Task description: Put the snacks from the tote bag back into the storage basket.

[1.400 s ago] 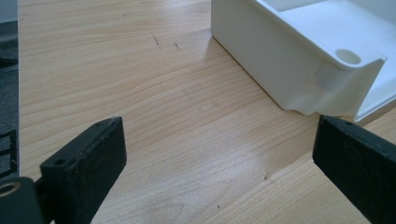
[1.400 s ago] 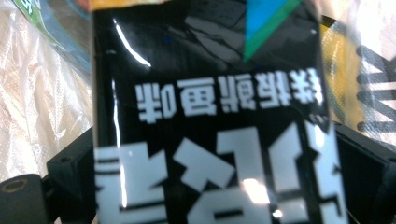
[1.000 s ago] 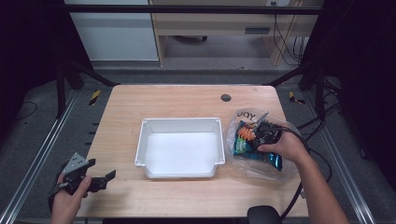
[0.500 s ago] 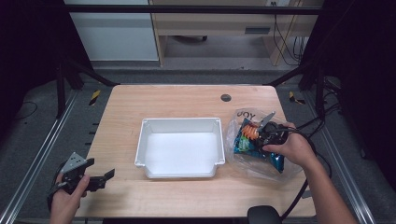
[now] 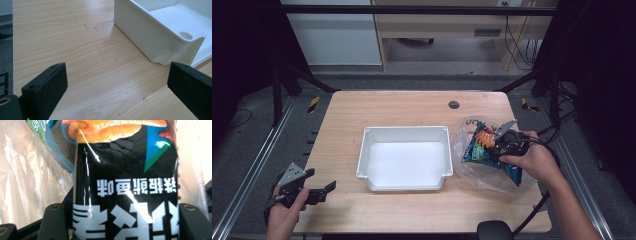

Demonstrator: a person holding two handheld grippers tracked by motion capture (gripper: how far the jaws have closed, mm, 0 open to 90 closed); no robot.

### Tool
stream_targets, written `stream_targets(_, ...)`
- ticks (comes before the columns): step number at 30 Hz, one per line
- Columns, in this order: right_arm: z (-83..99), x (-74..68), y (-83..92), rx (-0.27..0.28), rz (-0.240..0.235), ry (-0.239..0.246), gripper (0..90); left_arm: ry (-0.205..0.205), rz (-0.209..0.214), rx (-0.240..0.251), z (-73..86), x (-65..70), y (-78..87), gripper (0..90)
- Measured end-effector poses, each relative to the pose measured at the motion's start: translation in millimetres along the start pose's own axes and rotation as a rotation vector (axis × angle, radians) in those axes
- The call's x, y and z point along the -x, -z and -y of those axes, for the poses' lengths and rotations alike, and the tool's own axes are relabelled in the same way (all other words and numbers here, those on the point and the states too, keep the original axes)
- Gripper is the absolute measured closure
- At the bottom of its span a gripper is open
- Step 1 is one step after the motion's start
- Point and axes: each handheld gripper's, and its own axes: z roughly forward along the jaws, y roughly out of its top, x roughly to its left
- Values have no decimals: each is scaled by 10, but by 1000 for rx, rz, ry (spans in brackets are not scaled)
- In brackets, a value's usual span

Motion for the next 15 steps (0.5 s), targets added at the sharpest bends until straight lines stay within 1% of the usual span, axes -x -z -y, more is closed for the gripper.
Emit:
stream_targets(1,19,-1,26,12,5,-5,395,2,-3,0,4,0,3,24)
stream_targets(3,31,-1,36,9,6,-6,395,1,-5,-2,6,-8,2,24)
stream_targets(4,72,8,58,5,12,-16,395,10,-6,-3,5,-20,2,24)
stream_targets(5,88,21,62,6,17,-16,395,14,-6,0,3,-21,3,24)
stream_targets(7,132,49,75,9,31,-48,396,14,-7,0,1,-20,2,23)
stream_targets(8,145,67,80,8,31,-44,396,11,-6,-3,2,-16,1,24)
stream_targets(9,164,83,80,15,27,-59,397,8,-6,-4,2,-13,1,24)
stream_targets(13,184,103,100,29,26,-69,397,6,-5,-5,2,-9,-3,23)
stream_targets(15,193,97,145,39,37,-80,397,8,-7,-2,4,-13,9,23)
